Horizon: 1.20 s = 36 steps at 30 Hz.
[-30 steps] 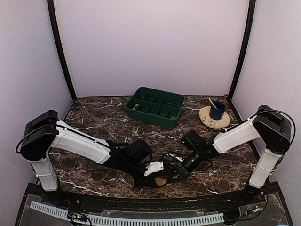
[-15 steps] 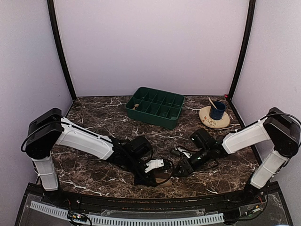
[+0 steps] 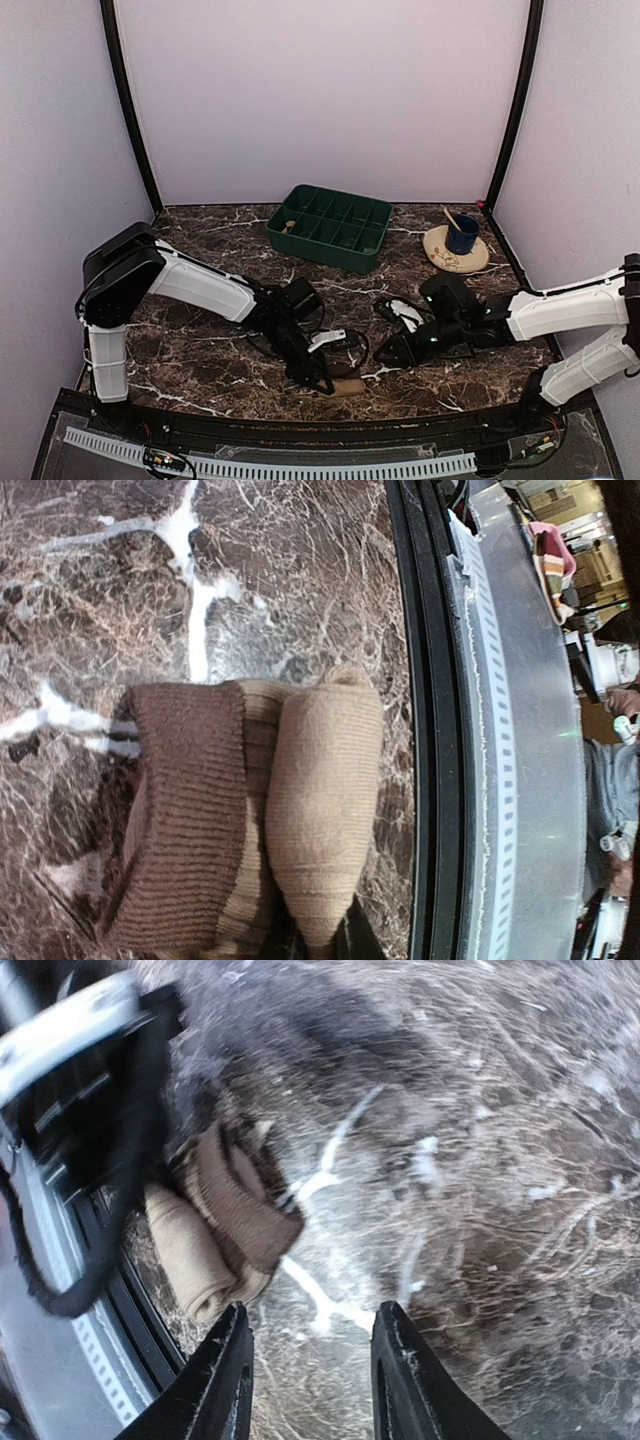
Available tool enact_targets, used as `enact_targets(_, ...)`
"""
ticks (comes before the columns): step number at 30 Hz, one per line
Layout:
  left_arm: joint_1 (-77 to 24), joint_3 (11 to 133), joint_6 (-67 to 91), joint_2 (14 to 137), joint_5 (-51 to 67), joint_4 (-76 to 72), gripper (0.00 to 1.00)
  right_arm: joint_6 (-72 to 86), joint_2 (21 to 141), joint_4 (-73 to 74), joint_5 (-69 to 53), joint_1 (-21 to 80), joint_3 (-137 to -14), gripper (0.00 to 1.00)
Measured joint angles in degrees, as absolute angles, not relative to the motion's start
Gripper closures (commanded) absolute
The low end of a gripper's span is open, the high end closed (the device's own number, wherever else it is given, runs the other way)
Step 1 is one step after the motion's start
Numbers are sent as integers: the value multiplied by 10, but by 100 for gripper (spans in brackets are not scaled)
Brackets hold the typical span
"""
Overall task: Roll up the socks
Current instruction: Roll the sock at the center of the board.
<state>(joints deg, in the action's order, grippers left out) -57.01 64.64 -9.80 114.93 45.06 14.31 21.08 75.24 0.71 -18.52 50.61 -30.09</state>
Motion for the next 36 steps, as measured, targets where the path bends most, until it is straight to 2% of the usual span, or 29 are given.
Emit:
enact_targets(10,-536,682,-103,1193,535,195,100,173,724,43,-12,641,-310,62)
enact_targets(18,-528,694,-109,1210,566,230,100,125,755,65,89,745,-354,62)
enact_targets(28,-524,705,-115,1220,578,254,100,63,867,96,134,814,-432,60)
enact_targets(36,-523,707,-119,1223,585,263,100,17,910,107,149,819,-462,58)
